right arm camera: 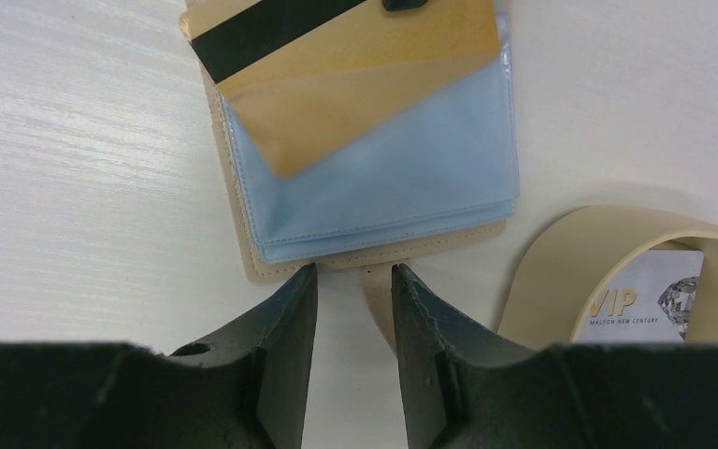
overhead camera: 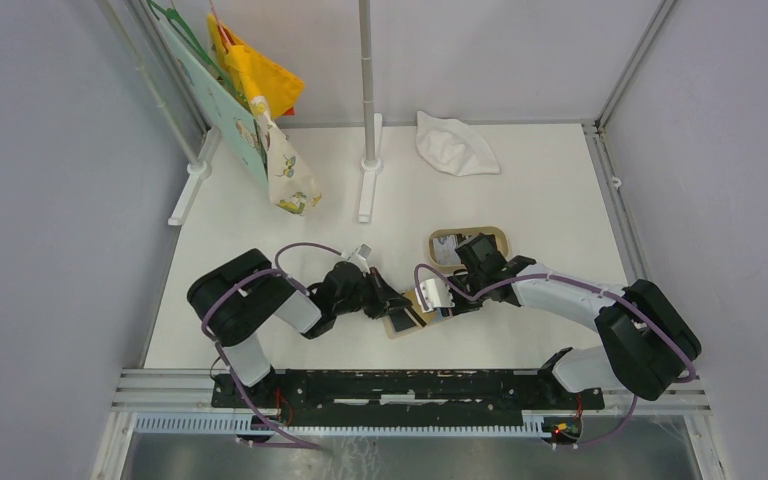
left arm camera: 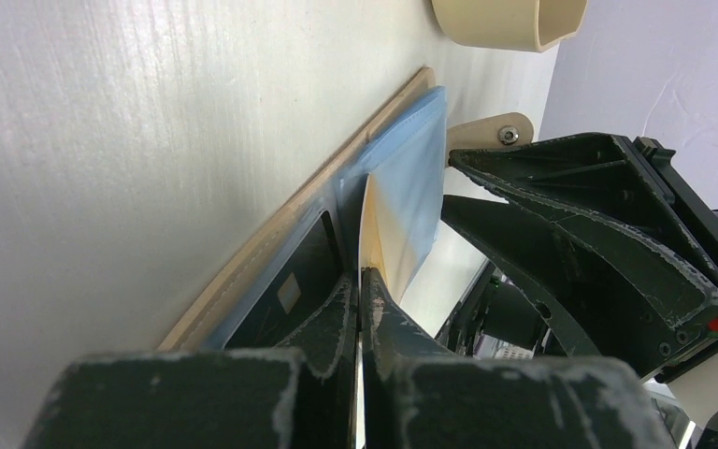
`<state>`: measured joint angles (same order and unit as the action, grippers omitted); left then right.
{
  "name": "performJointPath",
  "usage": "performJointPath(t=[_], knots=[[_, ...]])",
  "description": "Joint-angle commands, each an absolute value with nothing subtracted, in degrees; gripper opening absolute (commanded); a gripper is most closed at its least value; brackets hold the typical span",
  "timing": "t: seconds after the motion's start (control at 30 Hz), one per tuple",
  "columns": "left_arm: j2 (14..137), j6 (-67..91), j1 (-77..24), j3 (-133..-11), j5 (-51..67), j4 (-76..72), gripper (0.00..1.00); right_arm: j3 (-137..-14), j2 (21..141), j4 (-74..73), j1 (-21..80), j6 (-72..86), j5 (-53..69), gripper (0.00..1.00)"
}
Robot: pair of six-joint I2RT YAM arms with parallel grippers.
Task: Put the credit cards into the card holder
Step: Insert the credit card into the card holder.
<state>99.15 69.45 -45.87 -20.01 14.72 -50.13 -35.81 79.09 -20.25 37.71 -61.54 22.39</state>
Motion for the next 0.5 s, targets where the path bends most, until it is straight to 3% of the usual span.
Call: performJointPath(t=[0.0, 0.47], knots=[[102.13, 69.87, -45.74, -20.21, 17.62, -49.65, 0.02, -35.38, 81.06, -23.72, 38.49, -60.97, 21.61, 0.42], [105.17, 68.28, -43.66, -22.35, 20.49, -52.22, 0.03, -35.39, 81.25, -23.82, 38.73, -60.92, 21.53, 0.42]])
